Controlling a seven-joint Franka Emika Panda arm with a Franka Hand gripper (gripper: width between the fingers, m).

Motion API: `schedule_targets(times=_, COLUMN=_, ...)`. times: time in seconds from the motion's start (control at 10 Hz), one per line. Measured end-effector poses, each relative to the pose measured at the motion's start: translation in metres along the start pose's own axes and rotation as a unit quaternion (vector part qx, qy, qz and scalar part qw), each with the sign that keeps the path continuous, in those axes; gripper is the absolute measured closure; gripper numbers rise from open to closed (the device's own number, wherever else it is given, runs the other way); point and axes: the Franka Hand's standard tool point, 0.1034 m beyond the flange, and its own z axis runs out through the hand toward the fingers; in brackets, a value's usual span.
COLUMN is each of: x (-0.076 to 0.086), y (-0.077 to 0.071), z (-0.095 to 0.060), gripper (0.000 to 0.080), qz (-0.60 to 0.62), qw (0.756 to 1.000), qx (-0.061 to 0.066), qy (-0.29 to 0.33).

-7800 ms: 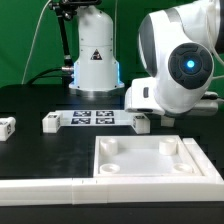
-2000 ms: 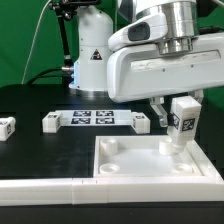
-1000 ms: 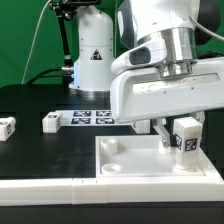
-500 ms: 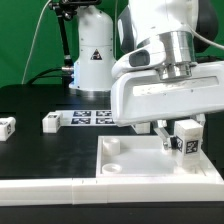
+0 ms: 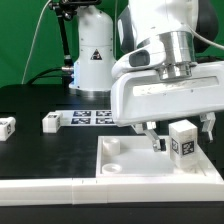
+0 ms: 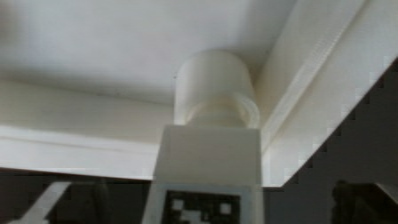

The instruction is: Assemble one leg

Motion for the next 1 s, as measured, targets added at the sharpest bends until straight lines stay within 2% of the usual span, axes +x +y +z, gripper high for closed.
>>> schedule_targets(times=0.4, x=0.002, y=0.001, z=-0.001, gripper=0.0150, qz=0.000, qw=1.000, qx=0.000, qy=0.001)
schedule_targets(times=0.7, x=0.020, y=0.011, z=-0.028, gripper=0.0150, qz=-0.005, qw=1.000, qx=0.001, qy=-0.022)
schedule_targets(times=1.0, x=0.018, y=0.010, z=-0.028, gripper=0.0150, qz=-0.005, qw=0.999, qx=0.006, qy=-0.040)
